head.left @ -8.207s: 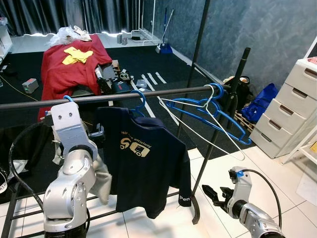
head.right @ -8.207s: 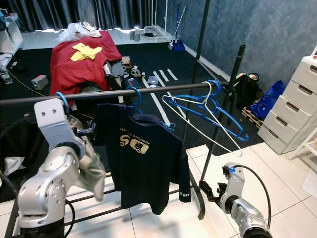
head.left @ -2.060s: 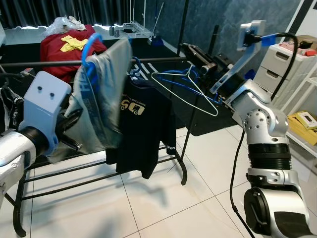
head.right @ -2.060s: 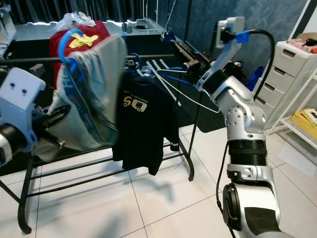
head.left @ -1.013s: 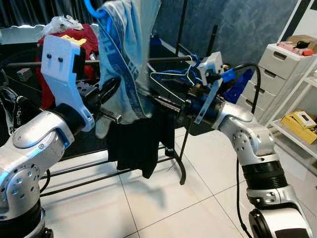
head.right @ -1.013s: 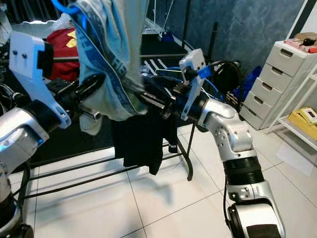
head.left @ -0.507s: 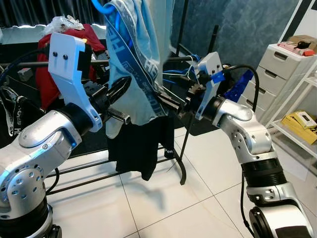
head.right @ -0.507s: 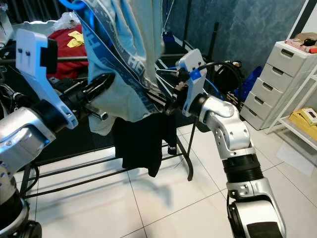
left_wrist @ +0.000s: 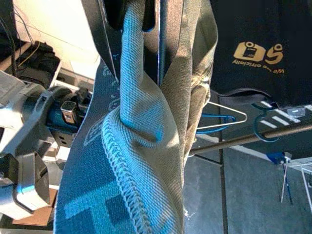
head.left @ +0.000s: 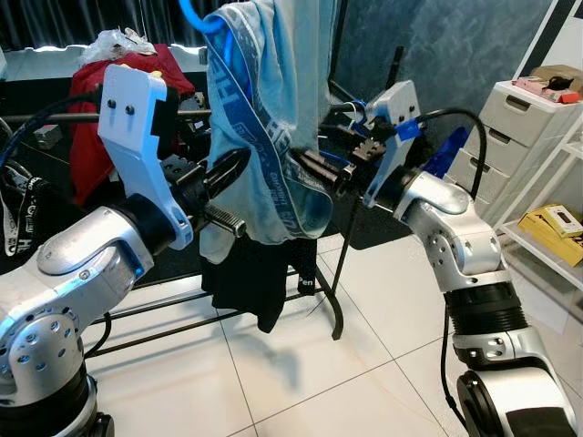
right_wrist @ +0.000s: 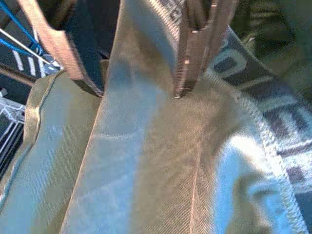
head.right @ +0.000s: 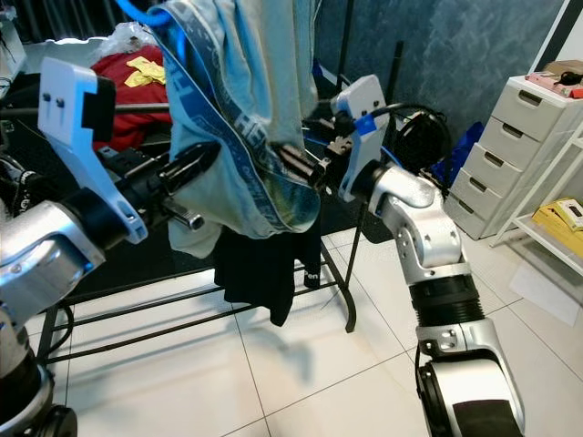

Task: Hang hanger

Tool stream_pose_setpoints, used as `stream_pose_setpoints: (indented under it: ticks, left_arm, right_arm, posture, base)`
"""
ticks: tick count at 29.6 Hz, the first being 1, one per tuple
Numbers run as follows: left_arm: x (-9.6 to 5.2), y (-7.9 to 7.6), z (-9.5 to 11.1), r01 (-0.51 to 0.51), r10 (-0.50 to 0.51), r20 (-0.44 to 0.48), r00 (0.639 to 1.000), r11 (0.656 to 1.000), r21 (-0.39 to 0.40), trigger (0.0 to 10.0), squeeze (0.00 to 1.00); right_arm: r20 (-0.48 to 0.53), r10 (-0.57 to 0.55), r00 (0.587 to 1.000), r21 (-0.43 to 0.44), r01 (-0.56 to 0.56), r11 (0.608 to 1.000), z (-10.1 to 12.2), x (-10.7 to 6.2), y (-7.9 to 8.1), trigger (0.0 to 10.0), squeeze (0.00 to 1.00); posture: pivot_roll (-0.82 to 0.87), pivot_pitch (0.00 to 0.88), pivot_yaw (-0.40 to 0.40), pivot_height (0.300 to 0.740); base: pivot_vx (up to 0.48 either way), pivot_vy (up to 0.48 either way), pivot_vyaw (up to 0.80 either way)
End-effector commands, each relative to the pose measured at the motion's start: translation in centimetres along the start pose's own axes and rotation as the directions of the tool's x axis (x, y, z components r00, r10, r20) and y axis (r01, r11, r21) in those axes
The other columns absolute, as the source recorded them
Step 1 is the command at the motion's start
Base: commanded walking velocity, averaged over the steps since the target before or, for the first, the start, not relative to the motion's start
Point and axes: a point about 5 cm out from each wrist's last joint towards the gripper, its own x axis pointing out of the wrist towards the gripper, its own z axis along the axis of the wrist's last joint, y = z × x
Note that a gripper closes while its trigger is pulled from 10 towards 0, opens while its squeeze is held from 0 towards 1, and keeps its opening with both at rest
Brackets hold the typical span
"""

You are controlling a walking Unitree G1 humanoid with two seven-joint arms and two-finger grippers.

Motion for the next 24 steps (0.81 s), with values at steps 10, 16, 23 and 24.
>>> stream_pose_setpoints:
  ticks: [10, 16, 23, 24]
  left_arm:
    - [0.1, -0.7, 0.1, 0.020, -0.020, -0.008, 1.000, 1.000, 0.006, 10.0, 0.00]
    - [-0.2, 0.2, -0.9, -0.029, 0.038, -0.077, 0.996, 0.993, 0.110, 10.0, 0.00]
    - [-0.1, 0.7, -0.8, -0.077, 0.084, -0.070, 0.994, 0.992, 0.104, 10.0, 0.00]
    - [0.0, 0.6, -0.6, -0.076, 0.081, -0.055, 0.995, 0.993, 0.093, 10.0, 0.00]
  right_arm:
    - [0.014, 0.048, 0.999, 0.022, -0.048, 0.999, -0.2, -0.1, 0.4, 0.0, 0.00]
    - [0.014, 0.016, 1.000, 0.025, -0.017, 1.000, -0.2, -0.1, 0.0, 0.0, 0.00]
    - [0.010, -0.009, 1.000, 0.048, 0.009, 0.999, -0.2, -0.3, -0.5, 10.0, 1.00]
    - [0.002, -0.004, 1.000, 0.054, 0.004, 0.999, -0.3, -0.3, -0.5, 10.0, 1.00]
  posture:
    - [0.00, 0.000, -0.091, 0.740]
    - [0.00, 0.000, -0.087, 0.740]
    - [0.00, 0.000, -0.090, 0.740]
    - [0.00, 0.000, -0.090, 0.740]
  base:
    - [0.000, 0.000, 0.00]
    - [0.000, 0.000, 0.00]
    - [0.000, 0.000, 0.00]
    - [0.000, 0.000, 0.00]
